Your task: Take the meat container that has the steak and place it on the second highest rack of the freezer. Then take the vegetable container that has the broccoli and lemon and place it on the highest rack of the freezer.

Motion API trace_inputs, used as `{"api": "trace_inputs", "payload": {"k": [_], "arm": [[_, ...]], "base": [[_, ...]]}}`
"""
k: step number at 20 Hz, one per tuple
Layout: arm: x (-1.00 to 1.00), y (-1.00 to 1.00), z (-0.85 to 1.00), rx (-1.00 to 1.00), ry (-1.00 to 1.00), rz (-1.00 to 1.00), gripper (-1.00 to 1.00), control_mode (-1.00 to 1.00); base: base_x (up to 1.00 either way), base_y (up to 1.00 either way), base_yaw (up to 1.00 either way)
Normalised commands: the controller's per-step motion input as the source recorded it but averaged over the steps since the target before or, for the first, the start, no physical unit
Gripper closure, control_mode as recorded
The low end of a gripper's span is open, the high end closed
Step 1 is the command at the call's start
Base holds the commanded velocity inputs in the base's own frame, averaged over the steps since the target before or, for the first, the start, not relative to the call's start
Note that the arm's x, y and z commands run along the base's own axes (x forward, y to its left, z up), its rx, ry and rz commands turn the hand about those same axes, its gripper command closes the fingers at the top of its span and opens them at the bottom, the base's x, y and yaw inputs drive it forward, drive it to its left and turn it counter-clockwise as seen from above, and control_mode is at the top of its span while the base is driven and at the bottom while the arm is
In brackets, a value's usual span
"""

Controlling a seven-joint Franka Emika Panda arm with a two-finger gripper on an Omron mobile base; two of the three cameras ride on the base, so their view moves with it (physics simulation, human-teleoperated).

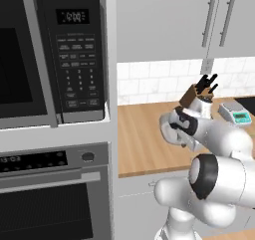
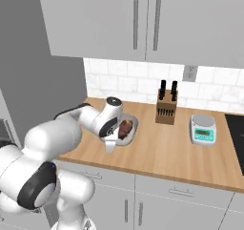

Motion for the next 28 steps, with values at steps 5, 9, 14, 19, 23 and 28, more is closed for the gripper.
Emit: {"api": "trace_inputs", "payload": {"k": [5,9,14,19,23,28], "arm": [[-0.63,0.0,1.0,0.0,0.01,0.0,1.0,-1.0],[-0.45,0.0,1.0,0.0,0.08,0.0,1.0,-1.0],[-0.39,0.0,1.0,0.03,0.0,0.0,1.0,-1.0],[-0.43,0.08,0.71,0.0,-0.07,0.0,1.0,-1.0],[0.0,0.0,0.0,0.0,0.0,0.0,1.0,1.0],[0.0,0.0,0.0,0.0,0.0,0.0,1.0,1.0]], "base": [[0.0,0.0,0.0],[0.0,0.0,0.0],[0.0,0.0,0.0],[0.0,0.0,0.0],[-0.91,-0.05,0.0],[-1.0,-0.02,0.01]]}}
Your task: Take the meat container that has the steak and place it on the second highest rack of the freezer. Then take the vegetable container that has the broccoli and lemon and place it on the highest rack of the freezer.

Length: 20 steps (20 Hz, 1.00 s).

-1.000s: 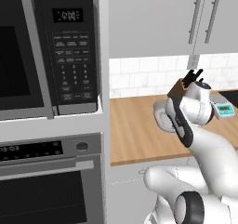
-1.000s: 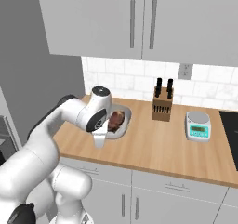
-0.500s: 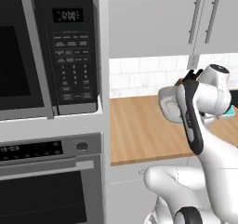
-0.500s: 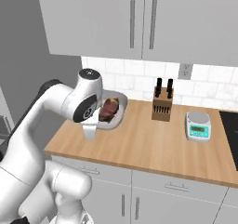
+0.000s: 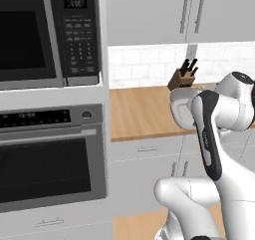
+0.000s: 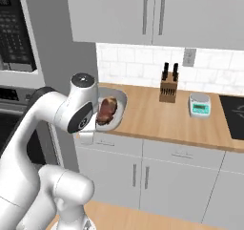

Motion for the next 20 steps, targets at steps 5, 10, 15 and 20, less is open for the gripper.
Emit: {"api": "trace_inputs", "payload": {"k": [5,10,15,20], "arm": [[0.0,0.0,0.0,0.0,0.0,0.0,1.0,1.0],[0.0,0.0,0.0,0.0,0.0,0.0,1.0,1.0],[0.0,0.0,0.0,0.0,0.0,0.0,1.0,1.0],[0.0,0.0,0.0,0.0,0.0,0.0,1.0,1.0]], "base": [[-1.0,0.31,0.18],[-0.47,0.79,0.52],[0.0,0.9,0.73],[0.01,0.99,0.68]]}}
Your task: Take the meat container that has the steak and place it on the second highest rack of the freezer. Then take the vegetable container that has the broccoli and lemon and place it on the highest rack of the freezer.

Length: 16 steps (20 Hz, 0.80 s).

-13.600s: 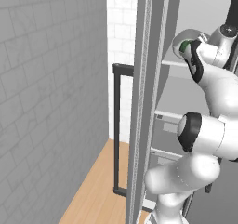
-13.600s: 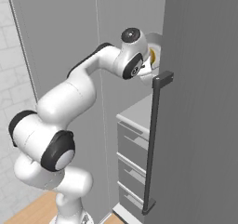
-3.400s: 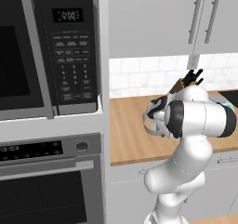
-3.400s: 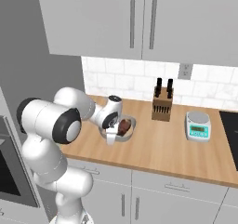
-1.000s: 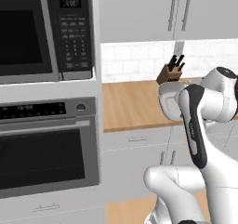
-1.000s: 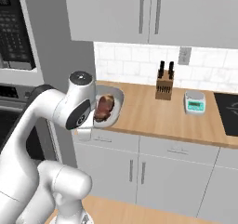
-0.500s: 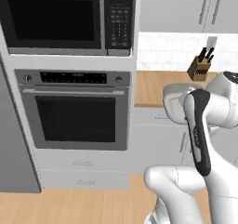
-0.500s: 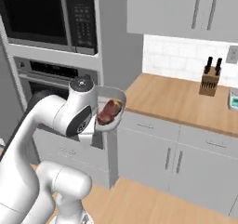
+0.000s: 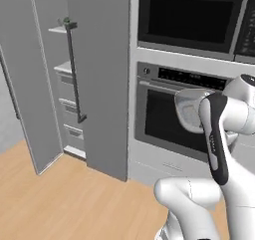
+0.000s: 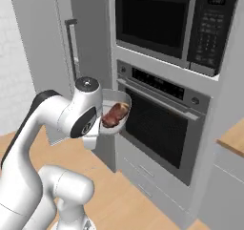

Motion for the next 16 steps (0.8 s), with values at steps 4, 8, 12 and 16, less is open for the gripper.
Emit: {"api": "trace_inputs", "payload": {"k": [4,8,12,16], "arm": [[0.0,0.0,0.0,0.0,0.0,0.0,1.0,1.0],[0.0,0.0,0.0,0.0,0.0,0.0,1.0,1.0],[0.0,0.0,0.0,0.0,0.0,0.0,1.0,1.0],[0.0,0.0,0.0,0.0,0.0,0.0,1.0,1.0]], "base": [[0.61,0.99,0.52],[0.99,0.58,0.34],[1.0,0.41,0.16],[1.0,0.48,0.0]]}}
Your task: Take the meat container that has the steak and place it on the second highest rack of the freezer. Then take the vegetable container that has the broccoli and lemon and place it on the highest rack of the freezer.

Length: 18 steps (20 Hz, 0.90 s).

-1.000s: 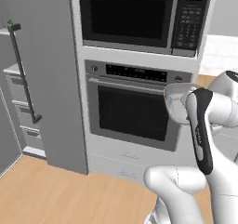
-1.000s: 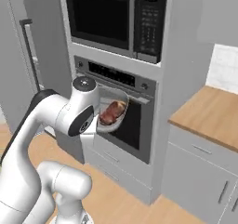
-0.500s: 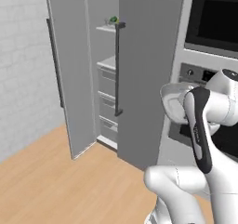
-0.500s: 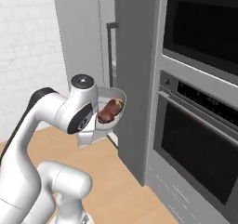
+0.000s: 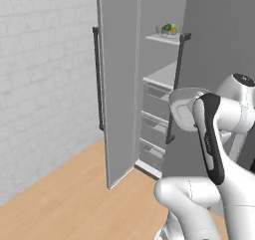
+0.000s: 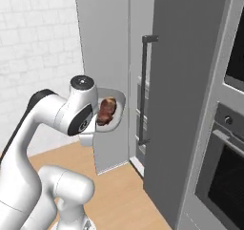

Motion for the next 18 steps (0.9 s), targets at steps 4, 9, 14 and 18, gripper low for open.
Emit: {"api": "trace_inputs", "payload": {"k": [4,9,14,18], "arm": [[0.0,0.0,0.0,0.0,0.0,0.0,1.0,1.0],[0.0,0.0,0.0,0.0,0.0,0.0,1.0,1.0],[0.0,0.0,0.0,0.0,0.0,0.0,1.0,1.0],[0.0,0.0,0.0,0.0,0.0,0.0,1.0,1.0]], "base": [[1.0,0.29,-0.05],[0.95,0.21,-0.19],[0.81,0.0,-0.33],[0.68,0.29,-0.51]]}}
